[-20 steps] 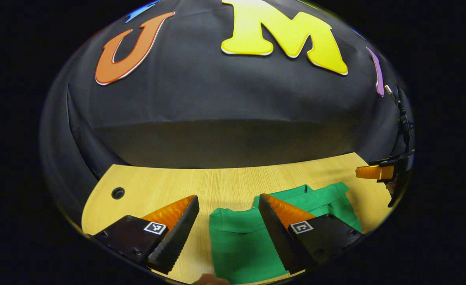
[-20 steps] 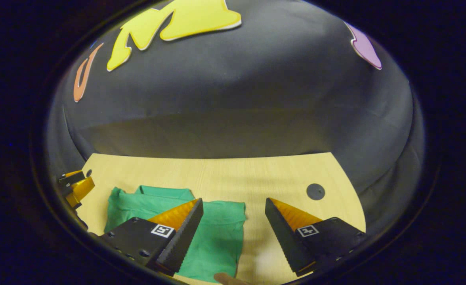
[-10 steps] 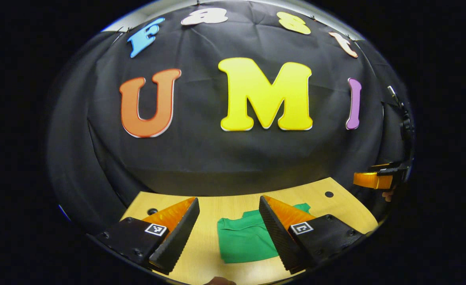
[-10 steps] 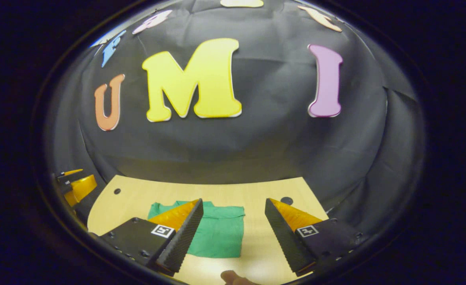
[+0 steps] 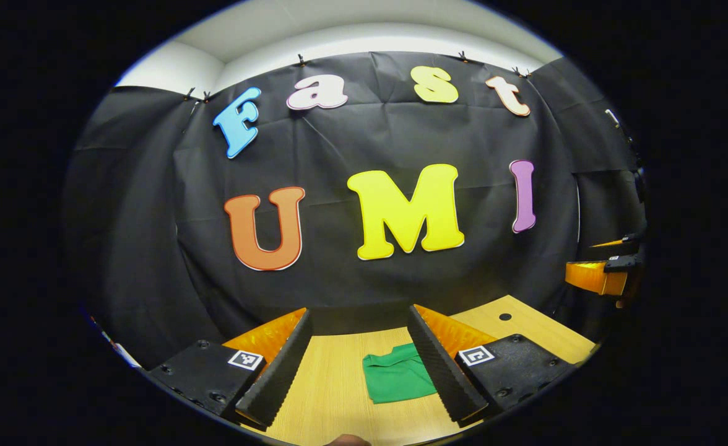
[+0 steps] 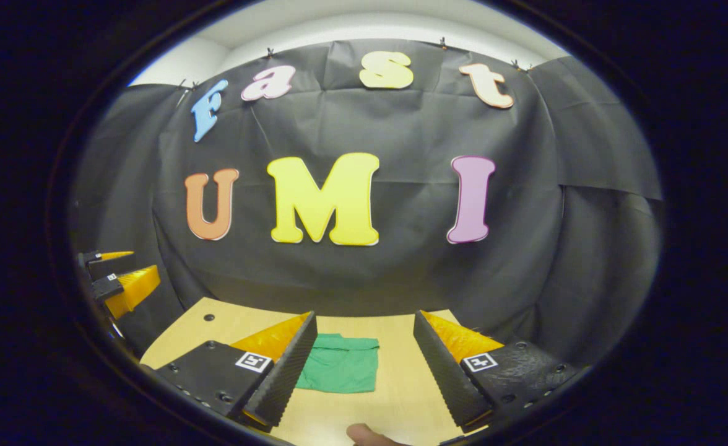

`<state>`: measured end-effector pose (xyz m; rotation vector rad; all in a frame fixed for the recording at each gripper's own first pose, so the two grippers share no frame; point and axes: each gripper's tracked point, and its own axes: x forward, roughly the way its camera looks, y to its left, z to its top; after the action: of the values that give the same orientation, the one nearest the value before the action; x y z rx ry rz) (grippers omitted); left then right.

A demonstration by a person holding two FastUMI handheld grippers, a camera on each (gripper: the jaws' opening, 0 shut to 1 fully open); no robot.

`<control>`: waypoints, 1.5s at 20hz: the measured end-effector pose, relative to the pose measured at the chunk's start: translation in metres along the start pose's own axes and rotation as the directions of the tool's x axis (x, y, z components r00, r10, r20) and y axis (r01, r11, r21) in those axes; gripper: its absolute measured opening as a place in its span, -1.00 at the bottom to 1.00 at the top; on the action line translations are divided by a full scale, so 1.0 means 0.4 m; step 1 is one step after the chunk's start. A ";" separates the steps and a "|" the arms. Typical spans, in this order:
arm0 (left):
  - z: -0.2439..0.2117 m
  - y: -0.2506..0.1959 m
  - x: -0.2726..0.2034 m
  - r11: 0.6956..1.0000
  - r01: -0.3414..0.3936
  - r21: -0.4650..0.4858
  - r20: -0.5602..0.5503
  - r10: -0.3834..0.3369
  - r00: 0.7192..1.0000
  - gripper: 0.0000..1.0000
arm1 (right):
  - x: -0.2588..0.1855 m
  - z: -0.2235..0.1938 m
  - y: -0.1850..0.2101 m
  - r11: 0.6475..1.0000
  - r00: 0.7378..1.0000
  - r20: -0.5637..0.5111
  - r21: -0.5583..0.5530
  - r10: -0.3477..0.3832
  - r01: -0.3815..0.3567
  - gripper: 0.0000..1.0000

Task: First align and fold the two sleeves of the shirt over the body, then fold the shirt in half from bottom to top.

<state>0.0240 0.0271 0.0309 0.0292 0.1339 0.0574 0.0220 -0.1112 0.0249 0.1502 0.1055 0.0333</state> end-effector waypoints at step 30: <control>0.071 -0.152 -0.283 0.991 -0.078 -0.111 -0.031 0.075 0.997 0.98 | -0.351 -0.002 -0.125 0.988 0.988 0.063 -0.070 0.142 -0.138 0.93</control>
<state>-0.0808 -0.0409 0.0721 -0.0784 0.1561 0.1421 -0.1163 -0.1661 0.0308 0.0929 0.0255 0.1715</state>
